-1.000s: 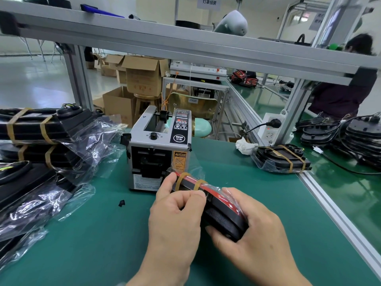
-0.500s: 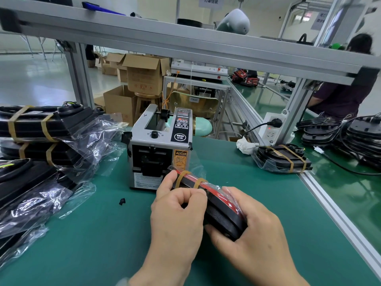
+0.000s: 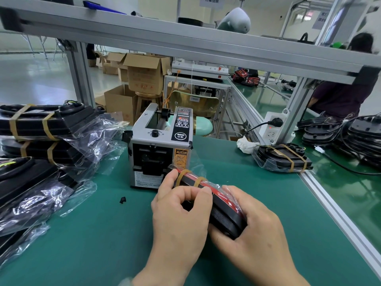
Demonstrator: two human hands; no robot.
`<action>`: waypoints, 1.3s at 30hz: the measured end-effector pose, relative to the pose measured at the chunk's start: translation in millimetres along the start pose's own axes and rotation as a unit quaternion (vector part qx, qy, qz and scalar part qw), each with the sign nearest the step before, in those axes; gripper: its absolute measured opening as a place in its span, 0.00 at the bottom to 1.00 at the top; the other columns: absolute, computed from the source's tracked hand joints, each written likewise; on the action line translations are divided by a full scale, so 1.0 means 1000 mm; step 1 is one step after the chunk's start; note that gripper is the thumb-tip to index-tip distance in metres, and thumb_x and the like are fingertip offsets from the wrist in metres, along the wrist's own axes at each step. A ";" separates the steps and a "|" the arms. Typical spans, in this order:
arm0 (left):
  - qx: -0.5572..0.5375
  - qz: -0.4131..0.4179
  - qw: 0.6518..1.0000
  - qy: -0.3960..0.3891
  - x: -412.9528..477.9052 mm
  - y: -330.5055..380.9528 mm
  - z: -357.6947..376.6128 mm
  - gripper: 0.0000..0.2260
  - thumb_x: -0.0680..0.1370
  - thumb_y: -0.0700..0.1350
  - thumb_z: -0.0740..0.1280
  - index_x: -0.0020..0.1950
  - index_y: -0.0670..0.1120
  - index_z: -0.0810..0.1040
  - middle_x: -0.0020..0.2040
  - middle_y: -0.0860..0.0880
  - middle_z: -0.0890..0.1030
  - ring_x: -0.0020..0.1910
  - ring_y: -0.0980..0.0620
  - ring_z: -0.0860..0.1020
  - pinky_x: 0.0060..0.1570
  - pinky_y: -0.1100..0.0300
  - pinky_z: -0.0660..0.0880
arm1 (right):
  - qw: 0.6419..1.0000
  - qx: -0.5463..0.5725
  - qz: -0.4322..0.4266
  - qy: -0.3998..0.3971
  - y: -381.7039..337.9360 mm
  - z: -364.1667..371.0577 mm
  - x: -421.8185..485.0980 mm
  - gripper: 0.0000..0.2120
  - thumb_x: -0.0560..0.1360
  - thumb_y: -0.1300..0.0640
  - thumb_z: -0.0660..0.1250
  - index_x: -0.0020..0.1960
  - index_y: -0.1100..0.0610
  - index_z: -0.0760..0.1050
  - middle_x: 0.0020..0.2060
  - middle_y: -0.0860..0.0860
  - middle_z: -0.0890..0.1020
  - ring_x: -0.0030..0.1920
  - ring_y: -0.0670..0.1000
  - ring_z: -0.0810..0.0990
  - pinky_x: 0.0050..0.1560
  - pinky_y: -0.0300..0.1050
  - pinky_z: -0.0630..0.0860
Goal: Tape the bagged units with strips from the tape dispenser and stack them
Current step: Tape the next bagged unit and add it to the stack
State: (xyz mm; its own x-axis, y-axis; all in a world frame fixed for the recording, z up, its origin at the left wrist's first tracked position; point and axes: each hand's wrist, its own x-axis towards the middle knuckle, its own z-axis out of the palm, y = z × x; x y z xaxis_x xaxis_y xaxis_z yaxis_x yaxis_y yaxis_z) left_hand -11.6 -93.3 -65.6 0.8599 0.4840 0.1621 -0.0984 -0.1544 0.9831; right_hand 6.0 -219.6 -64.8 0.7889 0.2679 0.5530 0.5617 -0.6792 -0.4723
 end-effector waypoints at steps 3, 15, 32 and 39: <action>0.020 0.005 1.000 0.004 0.000 0.000 0.000 0.02 0.68 0.53 0.70 0.37 0.61 0.81 0.68 0.64 0.67 0.70 0.63 0.62 0.64 0.64 0.58 | 1.000 -0.001 -0.005 0.014 0.001 0.001 -0.001 0.21 0.60 0.43 0.69 0.53 0.43 0.75 0.41 0.38 0.79 0.40 0.44 0.78 0.40 0.44 0.78; -0.124 -0.093 0.988 -0.006 0.022 -0.007 -0.008 0.28 0.64 0.51 0.77 0.61 0.55 0.72 0.59 0.51 0.77 0.52 0.61 0.77 0.47 0.71 0.72 | 1.000 -0.018 -0.017 0.015 0.003 0.005 -0.001 0.24 0.57 0.42 0.70 0.53 0.43 0.77 0.41 0.37 0.80 0.42 0.43 0.77 0.44 0.35 0.73; 0.202 0.264 0.929 -0.163 0.041 -0.009 -0.042 0.25 0.63 0.48 0.78 0.57 0.59 0.75 0.52 0.64 0.77 0.53 0.64 0.74 0.53 0.70 0.69 | 0.952 0.028 -0.211 0.221 0.021 -0.016 0.008 0.23 0.61 0.47 0.78 0.49 0.60 0.77 0.51 0.55 0.79 0.54 0.55 0.77 0.57 0.49 0.73; -0.004 0.061 0.945 -0.322 0.044 -0.013 -0.047 0.25 0.62 0.35 0.79 0.54 0.55 0.81 0.51 0.52 0.84 0.51 0.58 0.81 0.49 0.66 0.75 | 0.971 0.140 -0.134 0.143 0.022 -0.013 0.009 0.25 0.61 0.51 0.74 0.57 0.53 0.73 0.56 0.53 0.77 0.61 0.53 0.75 0.64 0.43 0.68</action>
State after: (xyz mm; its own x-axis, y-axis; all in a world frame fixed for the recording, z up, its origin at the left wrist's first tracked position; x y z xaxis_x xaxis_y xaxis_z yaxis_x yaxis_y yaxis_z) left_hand 4.0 -28.9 -67.5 0.9680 -0.1618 0.1918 -0.2185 -0.1675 0.9613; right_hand 22.1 -241.1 -60.9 0.5266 0.1806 0.8307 0.8140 -0.3888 -0.4315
